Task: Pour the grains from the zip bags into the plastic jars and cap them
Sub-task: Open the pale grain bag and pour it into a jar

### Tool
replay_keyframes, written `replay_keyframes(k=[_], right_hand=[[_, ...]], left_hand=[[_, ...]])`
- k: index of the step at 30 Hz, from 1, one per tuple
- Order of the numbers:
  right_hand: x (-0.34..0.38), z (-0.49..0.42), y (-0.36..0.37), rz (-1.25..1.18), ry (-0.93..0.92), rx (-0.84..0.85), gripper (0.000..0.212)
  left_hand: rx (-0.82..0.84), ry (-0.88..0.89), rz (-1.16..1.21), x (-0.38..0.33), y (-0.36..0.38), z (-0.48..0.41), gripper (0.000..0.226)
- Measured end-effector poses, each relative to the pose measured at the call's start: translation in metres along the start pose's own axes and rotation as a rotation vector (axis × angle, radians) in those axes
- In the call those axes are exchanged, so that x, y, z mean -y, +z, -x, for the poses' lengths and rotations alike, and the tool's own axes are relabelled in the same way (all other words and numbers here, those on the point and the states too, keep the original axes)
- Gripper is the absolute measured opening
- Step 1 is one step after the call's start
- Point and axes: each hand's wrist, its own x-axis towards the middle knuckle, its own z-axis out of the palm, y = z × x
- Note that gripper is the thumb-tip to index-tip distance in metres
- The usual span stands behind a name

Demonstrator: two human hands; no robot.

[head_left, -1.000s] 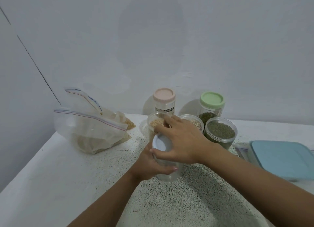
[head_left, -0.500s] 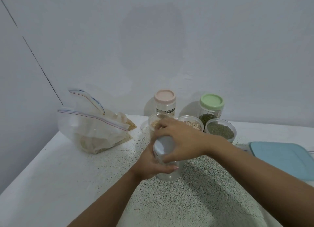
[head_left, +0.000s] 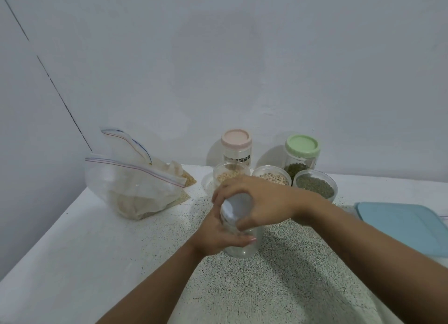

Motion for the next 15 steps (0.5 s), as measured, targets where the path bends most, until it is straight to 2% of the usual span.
replay_keyframes(k=[2, 5, 7, 9, 12, 14, 15], right_hand=[[0.002, 0.001, 0.0, -0.01, 0.038, -0.066, 0.046], [0.004, -0.001, 0.013, 0.383, 0.283, -0.13, 0.069], [0.004, -0.005, 0.019, 0.496, 0.38, -0.084, 0.07], [0.004, -0.004, 0.017, 0.443, 0.307, -0.033, 0.059], [0.005, 0.003, 0.004, 0.208, 0.121, 0.039, 0.042], [0.005, 0.007, 0.002, 0.052, 0.078, -0.005, 0.04], [0.005, 0.007, 0.004, 0.047, 0.08, -0.06, 0.044]], left_hand=[[0.014, 0.0, -0.003, 0.0, 0.0, -0.001, 0.092], [0.026, -0.018, -0.01, 0.001, 0.0, 0.001, 0.088], [0.024, -0.022, -0.028, 0.003, 0.0, 0.002, 0.084], [0.011, -0.001, -0.027, -0.002, 0.001, 0.003, 0.08], [-0.028, 0.083, -0.044, -0.012, 0.004, 0.002, 0.093], [-0.026, 0.062, -0.051, -0.012, 0.003, 0.002, 0.096], [-0.009, 0.04, -0.047, -0.009, 0.002, 0.001, 0.094]])
